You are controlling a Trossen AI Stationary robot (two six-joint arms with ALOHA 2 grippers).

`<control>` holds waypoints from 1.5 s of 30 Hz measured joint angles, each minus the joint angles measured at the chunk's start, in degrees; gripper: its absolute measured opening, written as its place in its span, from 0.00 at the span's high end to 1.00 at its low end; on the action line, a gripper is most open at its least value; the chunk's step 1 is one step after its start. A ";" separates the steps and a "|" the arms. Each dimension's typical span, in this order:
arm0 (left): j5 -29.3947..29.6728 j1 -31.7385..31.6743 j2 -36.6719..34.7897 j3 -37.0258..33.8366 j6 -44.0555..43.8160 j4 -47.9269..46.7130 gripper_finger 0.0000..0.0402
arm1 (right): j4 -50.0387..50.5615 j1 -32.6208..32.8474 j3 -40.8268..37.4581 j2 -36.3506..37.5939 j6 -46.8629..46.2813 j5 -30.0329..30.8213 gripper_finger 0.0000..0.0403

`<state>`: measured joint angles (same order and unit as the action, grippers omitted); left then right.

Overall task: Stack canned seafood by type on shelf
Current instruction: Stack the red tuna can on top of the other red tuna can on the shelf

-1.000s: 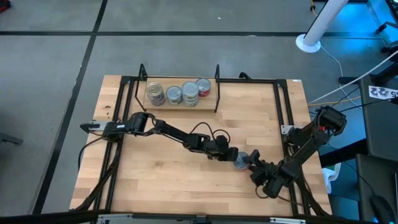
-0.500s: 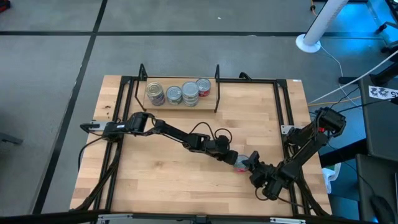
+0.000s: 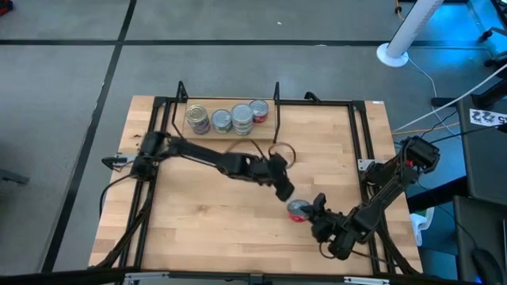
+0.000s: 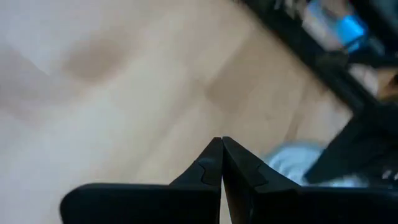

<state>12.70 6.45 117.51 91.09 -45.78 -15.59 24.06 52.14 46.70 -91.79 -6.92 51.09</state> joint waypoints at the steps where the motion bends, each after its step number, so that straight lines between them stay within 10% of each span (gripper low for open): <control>1: 1.02 -0.38 -1.87 0.05 1.43 -1.30 0.99 | -0.09 -0.76 0.85 0.00 1.06 0.81 0.66; 19: 5.57 -12.23 -25.65 0.19 22.60 -13.36 0.99 | -0.03 -21.67 18.52 0.02 32.28 9.40 0.68; 34: -9.80 -24.25 -27.00 0.19 37.10 -14.06 0.99 | 0.06 -38.34 27.58 0.02 51.98 1.85 0.67; 45: -10.46 -26.05 -29.18 0.21 57.62 -13.93 0.99 | -0.39 -47.56 27.58 0.96 52.37 -1.09 0.67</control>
<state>2.24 -19.59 88.33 91.31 11.84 -29.51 23.67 4.58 74.28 -90.82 45.45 50.00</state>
